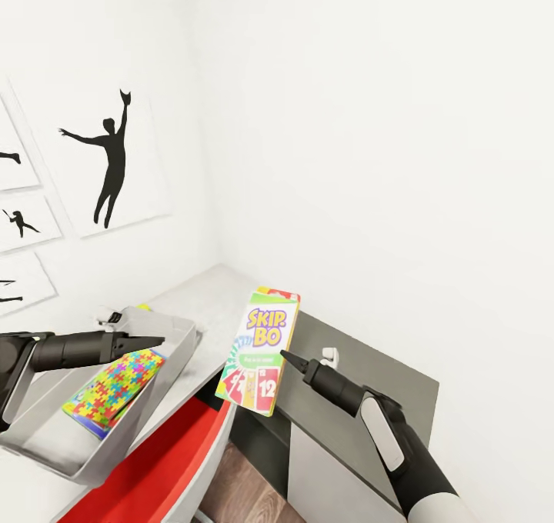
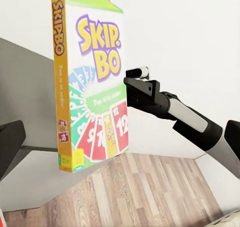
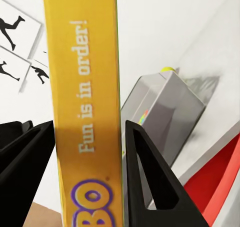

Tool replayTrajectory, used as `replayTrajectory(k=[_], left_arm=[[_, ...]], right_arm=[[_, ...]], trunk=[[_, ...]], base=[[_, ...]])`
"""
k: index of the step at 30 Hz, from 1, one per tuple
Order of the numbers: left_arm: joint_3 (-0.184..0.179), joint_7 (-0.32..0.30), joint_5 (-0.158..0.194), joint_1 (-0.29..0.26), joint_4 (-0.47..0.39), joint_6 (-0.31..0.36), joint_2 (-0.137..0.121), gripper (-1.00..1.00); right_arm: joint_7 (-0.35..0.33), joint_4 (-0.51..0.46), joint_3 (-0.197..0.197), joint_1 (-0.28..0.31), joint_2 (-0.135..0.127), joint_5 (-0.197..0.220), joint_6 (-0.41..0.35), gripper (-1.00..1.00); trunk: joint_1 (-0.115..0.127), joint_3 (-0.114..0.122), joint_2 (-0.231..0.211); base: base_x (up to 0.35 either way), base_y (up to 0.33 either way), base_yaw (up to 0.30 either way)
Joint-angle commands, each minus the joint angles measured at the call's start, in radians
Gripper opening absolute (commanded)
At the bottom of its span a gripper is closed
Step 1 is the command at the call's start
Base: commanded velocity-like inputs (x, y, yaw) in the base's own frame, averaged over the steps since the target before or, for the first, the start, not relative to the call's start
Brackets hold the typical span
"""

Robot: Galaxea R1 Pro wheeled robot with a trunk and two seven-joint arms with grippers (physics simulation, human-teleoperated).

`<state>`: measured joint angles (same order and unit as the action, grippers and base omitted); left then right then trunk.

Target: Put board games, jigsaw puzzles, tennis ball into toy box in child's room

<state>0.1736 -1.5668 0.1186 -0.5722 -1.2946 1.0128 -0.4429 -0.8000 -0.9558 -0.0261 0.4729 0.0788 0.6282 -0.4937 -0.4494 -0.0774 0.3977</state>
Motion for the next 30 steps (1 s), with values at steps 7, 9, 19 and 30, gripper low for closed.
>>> replayTrajectory(k=[7,9,19,30], left_arm=[[0.000,-0.004,-0.002,0.000,0.000,0.011,0.000,1.00],[0.000,-0.004,-0.002,0.000,0.000,0.011,0.000,1.00],[0.001,-0.004,-0.002,0.000,0.001,0.010,-0.002,1.00],[0.001,-0.004,-0.002,0.000,0.003,0.011,-0.010,1.00]], right_arm=[[0.001,0.000,0.000,0.001,-0.002,0.008,-0.008,-1.00],[0.001,0.000,0.000,0.001,-0.002,0.008,-0.008,-1.00],[0.002,0.000,0.001,0.001,0.002,0.009,-0.012,-1.00],[0.299,0.006,-0.050,0.148,0.019,0.021,-0.141,-1.00]], trunk=[[-0.001,-0.002,0.002],[-0.001,-0.002,0.002],[-0.001,-0.001,0.002],[-0.001,-0.001,0.002]], base=[[0.000,0.006,0.000],[0.000,0.089,0.000],[-0.028,0.062,0.121],[-0.037,0.020,0.072]])
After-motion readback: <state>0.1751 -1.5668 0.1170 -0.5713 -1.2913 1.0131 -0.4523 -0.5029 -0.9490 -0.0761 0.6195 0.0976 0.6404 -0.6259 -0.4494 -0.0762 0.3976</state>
